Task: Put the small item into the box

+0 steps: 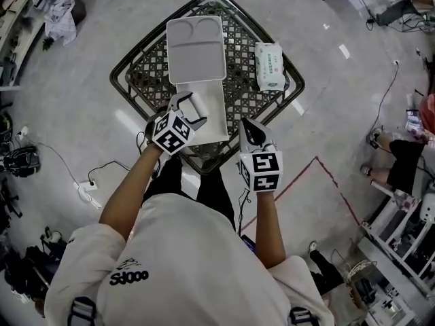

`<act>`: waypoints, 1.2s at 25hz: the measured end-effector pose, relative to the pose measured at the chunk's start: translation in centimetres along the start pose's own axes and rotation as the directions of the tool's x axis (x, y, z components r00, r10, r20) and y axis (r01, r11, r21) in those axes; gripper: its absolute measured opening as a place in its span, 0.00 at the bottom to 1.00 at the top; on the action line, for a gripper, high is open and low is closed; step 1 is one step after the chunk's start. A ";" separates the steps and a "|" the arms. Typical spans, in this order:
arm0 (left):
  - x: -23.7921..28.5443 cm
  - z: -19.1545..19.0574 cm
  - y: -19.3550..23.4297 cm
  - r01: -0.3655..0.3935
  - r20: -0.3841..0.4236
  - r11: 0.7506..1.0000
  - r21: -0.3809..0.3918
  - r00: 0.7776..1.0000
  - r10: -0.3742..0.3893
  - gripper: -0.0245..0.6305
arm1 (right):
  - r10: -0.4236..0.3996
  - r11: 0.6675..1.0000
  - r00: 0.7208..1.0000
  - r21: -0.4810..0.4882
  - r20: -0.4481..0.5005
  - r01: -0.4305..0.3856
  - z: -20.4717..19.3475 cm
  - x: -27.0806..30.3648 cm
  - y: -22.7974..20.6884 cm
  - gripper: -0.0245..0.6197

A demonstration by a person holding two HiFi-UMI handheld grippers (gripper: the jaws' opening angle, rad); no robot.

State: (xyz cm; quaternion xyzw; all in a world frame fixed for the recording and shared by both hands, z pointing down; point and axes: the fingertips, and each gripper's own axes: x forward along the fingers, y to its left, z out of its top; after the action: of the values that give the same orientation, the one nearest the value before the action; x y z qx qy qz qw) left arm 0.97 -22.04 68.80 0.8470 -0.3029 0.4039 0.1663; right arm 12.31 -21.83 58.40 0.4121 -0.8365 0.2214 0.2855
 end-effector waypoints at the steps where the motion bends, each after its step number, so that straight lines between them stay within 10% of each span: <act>1: 0.6 -0.5 -0.1 0.002 -0.017 1.000 -0.014 1.000 -0.002 0.60 | 0.009 1.000 1.000 -0.002 -0.008 -0.009 -0.3 0.2 -0.2 0.05; 15: 7.0 -3.5 2.3 -0.085 -0.161 0.971 -0.222 0.986 0.049 0.60 | 0.079 0.997 0.990 -0.006 -0.115 -0.081 -4.1 2.8 -2.2 0.05; 30: 9.6 -4.6 2.8 -0.147 -0.271 0.984 -0.104 0.956 0.114 0.60 | 0.077 0.997 0.989 0.023 -0.128 -0.074 -5.0 3.4 -1.7 0.05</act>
State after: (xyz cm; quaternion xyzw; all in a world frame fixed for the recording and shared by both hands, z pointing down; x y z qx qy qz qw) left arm 1.16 -25.34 79.25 0.7518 -0.3576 0.5038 0.2303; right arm 13.48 -21.65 64.54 0.3675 -0.8293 0.2657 0.3266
